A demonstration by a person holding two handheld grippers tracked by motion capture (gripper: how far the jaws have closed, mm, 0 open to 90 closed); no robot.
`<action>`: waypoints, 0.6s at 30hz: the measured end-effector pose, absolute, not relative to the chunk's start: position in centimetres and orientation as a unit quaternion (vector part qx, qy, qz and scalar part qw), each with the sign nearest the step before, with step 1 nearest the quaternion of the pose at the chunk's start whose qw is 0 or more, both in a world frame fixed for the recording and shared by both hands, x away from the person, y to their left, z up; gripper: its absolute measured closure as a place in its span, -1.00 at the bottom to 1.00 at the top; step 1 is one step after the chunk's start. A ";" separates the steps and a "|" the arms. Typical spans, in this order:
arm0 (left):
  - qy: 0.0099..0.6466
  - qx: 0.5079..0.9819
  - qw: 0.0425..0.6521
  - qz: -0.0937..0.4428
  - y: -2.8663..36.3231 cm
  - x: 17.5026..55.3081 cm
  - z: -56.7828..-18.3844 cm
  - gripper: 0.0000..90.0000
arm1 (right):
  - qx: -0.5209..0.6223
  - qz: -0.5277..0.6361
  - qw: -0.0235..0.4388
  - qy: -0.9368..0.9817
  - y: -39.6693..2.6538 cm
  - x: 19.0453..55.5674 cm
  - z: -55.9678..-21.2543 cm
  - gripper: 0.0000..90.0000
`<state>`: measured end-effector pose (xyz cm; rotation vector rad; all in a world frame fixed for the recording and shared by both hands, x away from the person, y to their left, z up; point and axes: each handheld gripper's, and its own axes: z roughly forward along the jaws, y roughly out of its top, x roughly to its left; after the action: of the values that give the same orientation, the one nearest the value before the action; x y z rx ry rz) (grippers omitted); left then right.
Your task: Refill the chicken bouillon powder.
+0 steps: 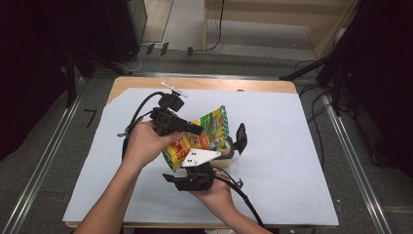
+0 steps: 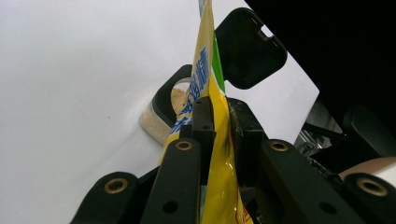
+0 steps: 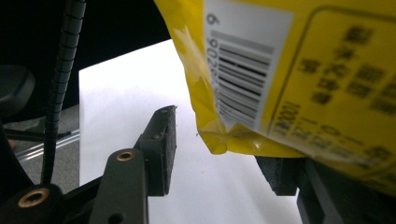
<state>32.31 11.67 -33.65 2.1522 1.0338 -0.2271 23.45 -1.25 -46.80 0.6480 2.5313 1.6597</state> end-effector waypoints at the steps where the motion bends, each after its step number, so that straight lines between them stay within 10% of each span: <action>1: 0.402 0.836 0.363 -0.088 11.7 32.3 -33.7 0.84 | 0.209 0.536 0.023 0.818 -1.3 23.4 -46.8 0.17; 18: 0.409 0.820 0.383 -0.122 12.2 32.7 -35.0 0.83 | 0.190 0.514 0.036 0.835 -2.1 23.4 -47.8 0.18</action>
<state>32.75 12.17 -34.98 2.0904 1.0422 -0.3122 23.40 -2.09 -47.76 0.5821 2.5657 1.5800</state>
